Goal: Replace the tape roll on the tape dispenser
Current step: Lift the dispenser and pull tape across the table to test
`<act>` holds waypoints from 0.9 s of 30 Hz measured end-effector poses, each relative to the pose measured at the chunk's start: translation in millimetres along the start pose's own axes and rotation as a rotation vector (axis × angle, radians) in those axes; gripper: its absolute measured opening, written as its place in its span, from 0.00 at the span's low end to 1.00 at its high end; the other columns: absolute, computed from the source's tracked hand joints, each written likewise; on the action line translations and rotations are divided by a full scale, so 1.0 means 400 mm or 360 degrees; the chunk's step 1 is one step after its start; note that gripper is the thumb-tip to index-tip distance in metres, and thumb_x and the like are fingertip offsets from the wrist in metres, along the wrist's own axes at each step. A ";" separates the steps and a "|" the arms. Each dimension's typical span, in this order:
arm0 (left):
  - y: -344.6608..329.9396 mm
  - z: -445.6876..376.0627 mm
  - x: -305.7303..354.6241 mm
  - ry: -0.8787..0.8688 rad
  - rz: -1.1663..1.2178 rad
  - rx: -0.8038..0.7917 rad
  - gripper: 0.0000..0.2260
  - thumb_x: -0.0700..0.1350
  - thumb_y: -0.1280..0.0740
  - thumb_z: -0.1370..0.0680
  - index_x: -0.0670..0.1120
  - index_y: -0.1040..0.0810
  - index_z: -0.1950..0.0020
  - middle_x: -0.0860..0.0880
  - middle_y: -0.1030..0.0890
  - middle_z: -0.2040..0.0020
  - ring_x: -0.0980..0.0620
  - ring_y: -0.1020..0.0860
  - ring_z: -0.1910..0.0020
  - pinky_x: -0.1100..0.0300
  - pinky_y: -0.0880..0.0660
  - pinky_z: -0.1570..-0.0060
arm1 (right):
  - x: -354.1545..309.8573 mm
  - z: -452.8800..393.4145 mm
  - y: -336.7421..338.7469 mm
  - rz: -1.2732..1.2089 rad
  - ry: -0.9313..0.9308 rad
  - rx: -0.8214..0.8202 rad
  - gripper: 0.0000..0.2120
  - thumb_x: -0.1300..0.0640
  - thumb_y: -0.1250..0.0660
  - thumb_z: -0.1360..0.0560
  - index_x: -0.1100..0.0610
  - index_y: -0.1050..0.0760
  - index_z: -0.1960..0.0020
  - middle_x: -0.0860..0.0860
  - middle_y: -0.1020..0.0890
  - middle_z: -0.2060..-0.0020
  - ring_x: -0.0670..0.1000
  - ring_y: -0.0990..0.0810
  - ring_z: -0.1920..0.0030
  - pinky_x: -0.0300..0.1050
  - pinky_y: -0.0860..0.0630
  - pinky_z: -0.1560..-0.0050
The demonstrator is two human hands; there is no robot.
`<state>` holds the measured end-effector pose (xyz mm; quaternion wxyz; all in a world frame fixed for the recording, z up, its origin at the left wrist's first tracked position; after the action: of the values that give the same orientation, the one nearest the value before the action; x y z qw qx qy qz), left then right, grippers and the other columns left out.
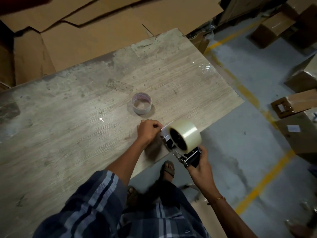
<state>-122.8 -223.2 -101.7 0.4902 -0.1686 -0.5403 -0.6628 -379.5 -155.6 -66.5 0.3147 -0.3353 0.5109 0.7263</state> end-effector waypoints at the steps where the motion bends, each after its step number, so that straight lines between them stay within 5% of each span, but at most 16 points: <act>1: -0.001 -0.006 0.008 0.0002 -0.0014 0.0023 0.03 0.45 0.27 0.25 0.51 0.13 0.56 0.53 0.13 0.55 0.52 0.18 0.49 0.50 0.29 0.38 | -0.001 -0.008 0.005 -0.0071 -0.0028 -0.0003 0.33 0.58 0.24 0.27 0.40 0.40 0.34 0.37 0.21 0.48 0.38 0.19 0.48 0.41 0.22 0.51; 4: -0.015 -0.023 0.021 -0.0006 -0.0037 0.0052 0.03 0.45 0.27 0.27 0.52 0.14 0.59 0.55 0.14 0.58 0.52 0.19 0.51 0.48 0.31 0.38 | -0.001 -0.027 0.017 -0.0166 -0.0082 -0.0017 0.34 0.58 0.24 0.27 0.44 0.40 0.31 0.34 0.24 0.43 0.30 0.23 0.45 0.33 0.26 0.48; 8: -0.042 -0.039 0.044 -0.0110 -0.0122 0.0058 0.05 0.45 0.29 0.25 0.54 0.15 0.59 0.57 0.16 0.58 0.50 0.24 0.47 0.50 0.34 0.43 | 0.011 -0.038 0.034 -0.0142 -0.0087 -0.0018 0.32 0.60 0.24 0.27 0.46 0.38 0.31 0.35 0.21 0.46 0.33 0.21 0.46 0.41 0.23 0.47; 13: -0.048 -0.046 0.064 -0.0188 -0.0219 0.0089 0.05 0.46 0.31 0.23 0.53 0.15 0.54 0.58 0.20 0.56 0.54 0.33 0.49 0.55 0.43 0.51 | 0.015 -0.061 0.044 -0.0134 -0.0083 -0.0041 0.32 0.60 0.25 0.27 0.44 0.39 0.33 0.26 0.23 0.47 0.34 0.21 0.45 0.41 0.23 0.45; 23: -0.034 -0.037 0.049 -0.0295 -0.0366 0.0046 0.04 0.46 0.30 0.23 0.54 0.17 0.54 0.59 0.24 0.59 0.53 0.32 0.50 0.55 0.44 0.52 | 0.019 -0.064 0.020 -0.0082 -0.0022 -0.0055 0.37 0.62 0.25 0.28 0.30 0.40 0.36 0.38 0.19 0.48 0.43 0.18 0.49 0.49 0.20 0.49; 27: -0.031 -0.019 0.049 -0.0369 -0.0466 0.0077 0.03 0.46 0.30 0.24 0.54 0.17 0.54 0.58 0.22 0.58 0.52 0.32 0.50 0.55 0.43 0.53 | 0.021 -0.036 0.013 -0.0044 -0.0001 -0.0047 0.35 0.61 0.25 0.28 0.35 0.40 0.35 0.45 0.19 0.54 0.52 0.18 0.53 0.53 0.19 0.54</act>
<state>-139.8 -240.1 -96.4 0.3268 -0.1516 -0.6279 -0.6899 -386.1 -169.8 -74.1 0.3199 -0.3468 0.4954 0.7294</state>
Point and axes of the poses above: each hand's wrist, its own z-axis away from the middle knuckle, its own y-axis out of the back of the hand, x = y × z, the point moved 10 cm from there along -z, towards the middle knuckle
